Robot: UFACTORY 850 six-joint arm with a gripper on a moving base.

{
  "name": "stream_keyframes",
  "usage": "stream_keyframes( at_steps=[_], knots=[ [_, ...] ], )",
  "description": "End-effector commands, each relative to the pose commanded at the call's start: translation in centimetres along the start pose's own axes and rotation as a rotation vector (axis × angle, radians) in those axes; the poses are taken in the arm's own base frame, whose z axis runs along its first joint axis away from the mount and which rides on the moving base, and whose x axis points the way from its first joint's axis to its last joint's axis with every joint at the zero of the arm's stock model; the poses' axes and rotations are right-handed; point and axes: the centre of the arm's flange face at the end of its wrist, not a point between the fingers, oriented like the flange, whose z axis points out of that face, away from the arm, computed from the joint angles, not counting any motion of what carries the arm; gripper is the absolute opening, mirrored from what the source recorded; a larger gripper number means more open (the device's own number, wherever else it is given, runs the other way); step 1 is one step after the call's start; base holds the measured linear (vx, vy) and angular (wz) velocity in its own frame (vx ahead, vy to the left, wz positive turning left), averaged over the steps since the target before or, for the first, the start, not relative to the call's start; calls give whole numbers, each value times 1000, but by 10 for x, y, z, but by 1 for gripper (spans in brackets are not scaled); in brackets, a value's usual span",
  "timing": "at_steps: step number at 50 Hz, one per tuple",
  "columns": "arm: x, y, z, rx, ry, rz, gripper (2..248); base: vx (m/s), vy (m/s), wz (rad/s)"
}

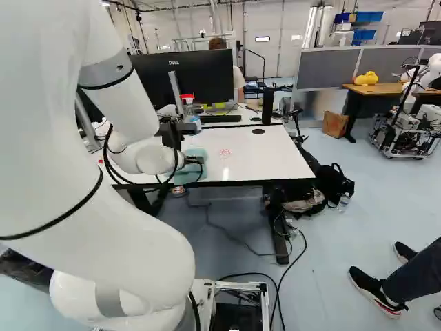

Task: Clean the table with the green towel

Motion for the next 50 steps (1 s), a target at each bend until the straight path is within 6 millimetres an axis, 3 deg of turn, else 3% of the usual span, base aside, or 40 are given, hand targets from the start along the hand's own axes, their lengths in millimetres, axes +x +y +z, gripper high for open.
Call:
stream_keyframes(
  at_steps=[3,4,8,9,13,14,18,19,40,41,45,46,50],
  knots=[
    [0,0,0,0,0,0,172,0,0,0],
    [0,0,0,0,0,0,133,0,0,0],
    [0,0,0,0,0,0,133,0,0,0],
    [0,0,0,0,0,0,94,0,0,0],
    [0,0,0,0,0,0,94,0,0,0],
    [0,0,0,0,0,0,58,0,0,0],
    [0,0,0,0,0,0,58,0,0,0],
    [0,0,0,0,0,0,35,0,0,0],
    [0,0,0,0,0,0,28,0,0,0],
    [0,0,0,0,0,0,54,0,0,0],
    [0,0,0,0,0,0,54,0,0,0],
    [0,0,0,0,0,0,90,0,0,0],
    [0,0,0,0,0,0,90,0,0,0]
  ],
)
